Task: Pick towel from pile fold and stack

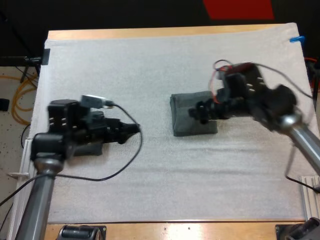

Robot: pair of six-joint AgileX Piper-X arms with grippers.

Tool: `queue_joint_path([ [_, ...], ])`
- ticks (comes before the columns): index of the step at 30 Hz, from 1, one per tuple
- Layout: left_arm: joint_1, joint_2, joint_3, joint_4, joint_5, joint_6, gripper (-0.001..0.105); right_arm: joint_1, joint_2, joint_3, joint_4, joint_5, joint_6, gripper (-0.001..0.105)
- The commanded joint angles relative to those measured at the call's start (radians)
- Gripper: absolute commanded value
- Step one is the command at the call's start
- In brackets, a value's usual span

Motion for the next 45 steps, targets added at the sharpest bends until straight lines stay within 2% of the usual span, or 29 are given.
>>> queue_joint_path([
  [1,-0.051,0.030,-0.003,-0.027,-0.039,-0.023,0.076,-0.006,-0.067,-0.004,0.042,0.020,-0.024,0.080],
  [4,-0.151,0.091,-0.003,-0.100,-0.104,-0.079,0.076,-0.006,-0.161,-0.004,0.076,0.035,-0.024,0.080],
  [7,-0.249,0.155,-0.003,-0.229,-0.160,-0.172,0.076,-0.006,-0.253,-0.004,0.114,0.102,-0.024,0.080],
  [10,-0.313,0.234,-0.003,-0.369,-0.261,-0.266,0.076,-0.006,-0.339,-0.004,0.155,0.154,-0.024,0.080],
  [12,-0.332,0.297,-0.008,-0.441,-0.270,-0.333,0.076,-0.006,-0.390,-0.004,0.182,0.167,-0.010,0.080],
  [15,-0.347,0.402,-0.040,-0.483,-0.270,-0.392,0.076,-0.006,-0.457,-0.004,0.215,0.179,0.018,0.080],
  [20,-0.348,0.563,-0.138,-0.473,-0.270,-0.418,0.076,-0.006,-0.522,-0.004,0.266,0.184,0.059,0.080],
  [24,-0.348,0.677,-0.217,-0.473,-0.264,-0.486,0.076,-0.006,-0.549,-0.004,0.301,0.186,0.059,0.080],
  [30,-0.348,0.797,-0.289,-0.473,-0.177,-0.600,0.076,-0.006,-0.558,-0.004,0.318,0.200,0.055,0.080],
  [34,-0.348,0.833,-0.301,-0.471,-0.168,-0.630,0.076,-0.006,-0.558,-0.004,0.334,0.223,0.051,0.080],
  [40,-0.369,0.841,-0.315,-0.380,-0.271,-0.626,0.076,-0.006,-0.558,-0.004,0.340,0.229,0.051,0.080],
  [45,-0.393,0.854,-0.337,-0.360,-0.256,-0.626,0.076,-0.006,-0.558,-0.004,0.340,0.229,0.051,0.080],
])
